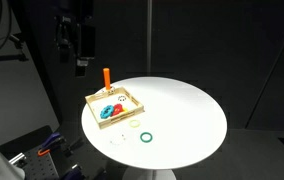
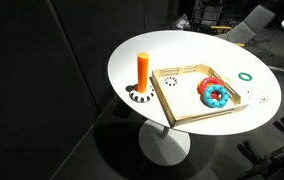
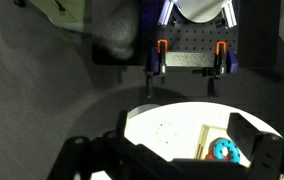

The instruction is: Put the transparent ring in the box

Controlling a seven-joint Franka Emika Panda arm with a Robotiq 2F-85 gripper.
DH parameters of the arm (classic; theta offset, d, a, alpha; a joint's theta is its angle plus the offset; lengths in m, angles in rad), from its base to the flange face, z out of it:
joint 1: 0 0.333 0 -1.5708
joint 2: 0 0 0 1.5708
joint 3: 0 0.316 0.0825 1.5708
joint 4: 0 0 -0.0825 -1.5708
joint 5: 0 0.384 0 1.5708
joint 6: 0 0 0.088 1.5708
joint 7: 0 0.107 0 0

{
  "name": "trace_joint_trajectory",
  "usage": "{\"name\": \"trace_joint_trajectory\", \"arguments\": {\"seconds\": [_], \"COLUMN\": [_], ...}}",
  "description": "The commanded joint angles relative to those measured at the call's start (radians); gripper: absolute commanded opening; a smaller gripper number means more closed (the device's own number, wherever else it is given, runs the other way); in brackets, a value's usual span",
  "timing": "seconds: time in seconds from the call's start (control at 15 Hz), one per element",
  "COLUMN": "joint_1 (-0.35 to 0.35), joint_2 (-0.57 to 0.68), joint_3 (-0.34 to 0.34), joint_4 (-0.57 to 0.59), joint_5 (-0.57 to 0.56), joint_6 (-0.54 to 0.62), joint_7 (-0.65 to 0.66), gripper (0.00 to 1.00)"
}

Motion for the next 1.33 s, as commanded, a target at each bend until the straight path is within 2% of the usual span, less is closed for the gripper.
{"name": "trace_joint_trajectory", "arguments": {"seconds": [0.0, 0.2, 0.47, 1.27], "joint_1": [-0.004, -0.004, 0.002, 0.020], "joint_2": [0.001, 0.001, 0.019, 0.187], "joint_3": [0.003, 0.003, 0.025, 0.150], "joint_4": [0.002, 0.003, -0.046, -0.269], "joint_5": [0.002, 0.002, 0.001, -0.005], "joint_6": [-0.001, -0.001, 0.087, 0.546], "joint_7": [-0.002, -0.002, 0.034, 0.231], "gripper": [1.00, 1.00, 1.00, 1.00]}}
